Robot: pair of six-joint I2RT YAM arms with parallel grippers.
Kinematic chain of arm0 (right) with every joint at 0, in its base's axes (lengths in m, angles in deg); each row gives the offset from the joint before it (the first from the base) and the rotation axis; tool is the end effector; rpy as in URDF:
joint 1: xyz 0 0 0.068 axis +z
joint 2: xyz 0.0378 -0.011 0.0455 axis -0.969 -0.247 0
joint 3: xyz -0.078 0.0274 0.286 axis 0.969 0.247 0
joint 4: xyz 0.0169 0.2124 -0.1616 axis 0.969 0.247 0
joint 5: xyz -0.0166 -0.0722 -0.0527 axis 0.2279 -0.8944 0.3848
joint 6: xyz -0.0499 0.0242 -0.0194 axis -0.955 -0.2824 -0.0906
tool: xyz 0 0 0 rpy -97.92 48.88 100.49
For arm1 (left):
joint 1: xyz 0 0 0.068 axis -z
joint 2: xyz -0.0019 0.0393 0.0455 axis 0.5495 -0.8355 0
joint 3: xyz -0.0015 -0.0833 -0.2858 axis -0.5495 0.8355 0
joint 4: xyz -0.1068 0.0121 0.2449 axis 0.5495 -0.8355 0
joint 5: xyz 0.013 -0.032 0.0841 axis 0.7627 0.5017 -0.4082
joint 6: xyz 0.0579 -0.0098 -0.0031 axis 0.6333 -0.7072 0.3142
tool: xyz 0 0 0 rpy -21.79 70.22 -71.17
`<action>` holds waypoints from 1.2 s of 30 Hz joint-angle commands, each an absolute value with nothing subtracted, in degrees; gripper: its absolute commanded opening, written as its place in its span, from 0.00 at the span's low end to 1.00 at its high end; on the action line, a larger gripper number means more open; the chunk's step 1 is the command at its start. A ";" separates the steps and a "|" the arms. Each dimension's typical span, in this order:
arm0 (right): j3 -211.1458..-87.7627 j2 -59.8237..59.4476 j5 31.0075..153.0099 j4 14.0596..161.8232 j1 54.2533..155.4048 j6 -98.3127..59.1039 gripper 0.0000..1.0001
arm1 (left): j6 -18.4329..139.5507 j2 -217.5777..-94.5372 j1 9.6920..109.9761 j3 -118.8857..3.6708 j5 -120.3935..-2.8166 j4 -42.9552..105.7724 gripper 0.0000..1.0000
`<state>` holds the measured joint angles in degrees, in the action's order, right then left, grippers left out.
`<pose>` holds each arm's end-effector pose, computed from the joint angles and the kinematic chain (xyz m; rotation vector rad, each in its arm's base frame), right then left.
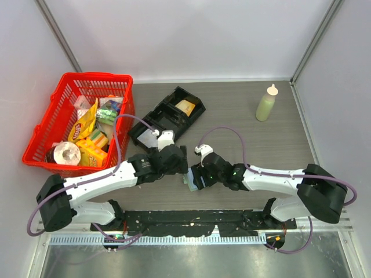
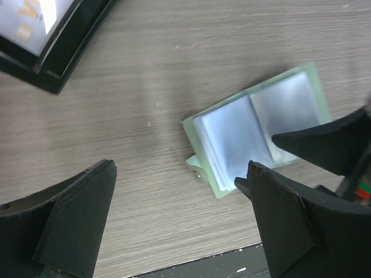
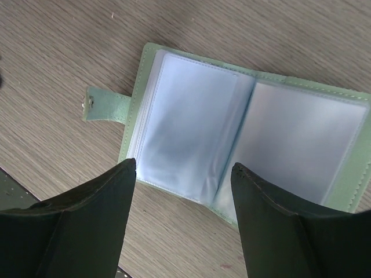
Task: Take the credit cards out of the card holder
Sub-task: Remove the credit card from the card holder.
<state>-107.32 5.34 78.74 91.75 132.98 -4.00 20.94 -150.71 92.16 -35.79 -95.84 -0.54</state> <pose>0.1412 0.2121 0.1858 -0.6866 2.3477 0.5337 0.1459 -0.2050 0.2720 -0.0428 2.3585 -0.3986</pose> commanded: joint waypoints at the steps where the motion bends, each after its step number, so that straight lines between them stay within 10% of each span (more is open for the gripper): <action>1: -106.69 3.99 79.27 87.70 133.62 -4.36 0.71 | 12.56 -151.75 92.31 -33.17 -96.50 0.12 0.97; 16: -108.80 0.21 73.21 90.24 136.26 -4.89 0.71 | 6.31 -159.66 92.40 -26.84 -89.38 12.78 0.81; 22: -108.89 -0.32 72.24 91.12 136.52 -4.01 0.68 | 4.73 -162.12 92.40 -25.96 -87.80 14.45 0.60; 31: -108.80 1.79 67.68 93.84 136.52 -3.83 0.61 | 4.02 -162.39 92.31 -25.08 -87.18 14.28 0.00; 36: -109.50 4.07 61.44 96.92 136.52 -3.57 0.61 | 3.85 -162.04 92.31 -24.90 -87.62 12.26 0.00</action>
<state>-108.02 1.41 69.54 92.19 136.41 -3.70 4.57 -162.45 92.21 -25.25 -87.01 12.57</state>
